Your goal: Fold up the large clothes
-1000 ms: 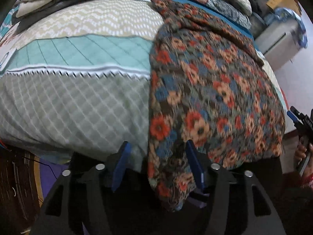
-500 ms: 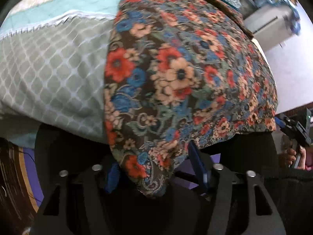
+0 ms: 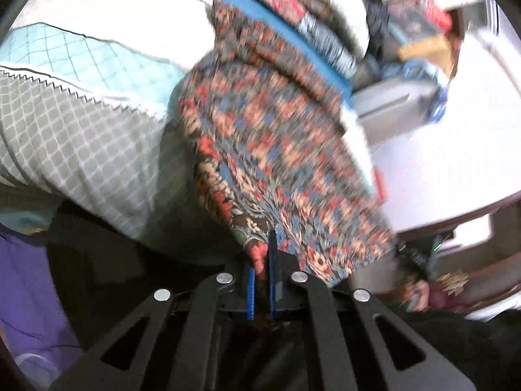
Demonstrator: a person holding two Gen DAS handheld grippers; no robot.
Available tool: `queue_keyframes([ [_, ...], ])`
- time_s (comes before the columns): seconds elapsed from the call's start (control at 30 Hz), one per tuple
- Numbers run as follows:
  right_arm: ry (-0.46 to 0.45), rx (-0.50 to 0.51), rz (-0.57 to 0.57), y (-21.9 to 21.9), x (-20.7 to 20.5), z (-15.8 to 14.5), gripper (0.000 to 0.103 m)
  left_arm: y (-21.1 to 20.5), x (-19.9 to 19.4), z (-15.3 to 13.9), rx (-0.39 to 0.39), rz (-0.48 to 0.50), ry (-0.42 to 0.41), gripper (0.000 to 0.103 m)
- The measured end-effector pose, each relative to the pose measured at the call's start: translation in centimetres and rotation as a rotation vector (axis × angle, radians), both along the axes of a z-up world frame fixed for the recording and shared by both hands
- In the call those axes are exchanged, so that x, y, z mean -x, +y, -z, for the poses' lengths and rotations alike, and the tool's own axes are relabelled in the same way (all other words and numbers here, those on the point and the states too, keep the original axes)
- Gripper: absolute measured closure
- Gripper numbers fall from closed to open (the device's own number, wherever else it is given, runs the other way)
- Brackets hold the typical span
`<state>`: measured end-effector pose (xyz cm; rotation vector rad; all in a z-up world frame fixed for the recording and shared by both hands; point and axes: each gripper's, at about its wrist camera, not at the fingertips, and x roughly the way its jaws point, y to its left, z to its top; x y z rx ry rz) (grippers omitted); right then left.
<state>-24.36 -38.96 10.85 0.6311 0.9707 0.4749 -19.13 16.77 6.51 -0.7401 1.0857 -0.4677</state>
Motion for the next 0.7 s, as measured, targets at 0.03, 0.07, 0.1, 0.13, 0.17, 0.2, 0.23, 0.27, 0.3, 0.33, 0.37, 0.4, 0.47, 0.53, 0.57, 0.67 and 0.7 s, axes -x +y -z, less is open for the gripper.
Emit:
queue_keyframes([
  [0.03, -0.038, -0.026, 0.007, -0.2, -0.5, -1.1, 0.096, 0.5, -0.3, -0.7, 0.047, -0.022, -0.015, 0.046],
  [0.07, -0.069, -0.057, 0.014, -0.4, -1.1, -1.9, 0.096, 1.0, -0.7, -1.5, 0.09, -0.047, -0.035, 0.046],
  [0.1, -0.106, -0.094, 0.022, -0.5, -1.9, -2.8, 0.096, 1.2, -1.1, -2.2, 0.113, -0.063, -0.05, 0.046],
  [0.13, -0.144, -0.129, 0.029, -0.7, -3.1, -3.6, 0.096, 1.6, -1.8, -3.1, 0.14, -0.086, -0.072, 0.046],
  [0.17, -0.171, -0.151, 0.033, -0.7, -4.7, -4.3, 0.096, 1.7, -2.5, -3.7, 0.156, -0.099, -0.085, 0.046],
  [0.2, -0.184, -0.16, 0.035, -0.5, -6.0, -4.7, 0.096, 2.0, -3.8, -4.7, 0.177, -0.119, -0.103, 0.046],
  [0.23, -0.198, -0.162, 0.035, 0.2, -7.9, -5.3, 0.096, 2.3, -5.1, -5.5, 0.186, -0.137, -0.113, 0.046],
  [0.27, -0.211, -0.153, 0.034, 0.8, -10.0, -5.9, 0.096, 2.6, -7.0, -6.2, 0.179, -0.158, -0.115, 0.046],
  [0.3, -0.226, -0.125, 0.045, 1.5, -13.0, -6.4, 0.096, 2.7, -8.3, -6.8, 0.162, -0.172, -0.113, 0.046],
  [0.33, -0.218, -0.101, 0.078, 2.0, -16.2, -6.4, 0.095, 2.5, -11.1, -7.4, 0.109, -0.202, -0.107, 0.046],
  [0.37, -0.197, -0.067, 0.117, 2.7, -18.6, -5.9, 0.095, 2.0, -13.7, -7.5, 0.051, -0.231, -0.089, 0.046],
  [0.4, -0.17, 0.008, 0.165, 3.2, -21.2, -5.1, 0.091, 1.6, -16.1, -7.5, -0.015, -0.251, -0.067, 0.047],
  [0.47, -0.051, 0.275, 0.285, 4.9, -26.3, -1.9, 0.066, 0.3, -21.0, -5.9, -0.19, -0.261, -0.002, 0.048],
  [0.53, 0.05, 0.381, 0.309, 6.1, -28.6, 1.0, 0.062, -0.9, -25.7, -2.4, -0.356, -0.259, 0.154, 0.048],
  [0.57, 0.054, 0.376, 0.317, 6.3, -28.6, 1.3, 0.062, -1.3, -27.3, -0.4, -0.397, -0.262, 0.238, 0.048],
  [0.67, -0.065, 0.274, 0.281, 7.4, -26.2, 0.3, 0.061, -1.3, -27.9, 0.4, -0.377, -0.291, 0.272, 0.048],
  [0.7, -0.103, 0.287, 0.248, 8.1, -25.2, -0.3, 0.061, -1.4, -28.0, 0.3, -0.374, -0.28, 0.262, 0.048],
])
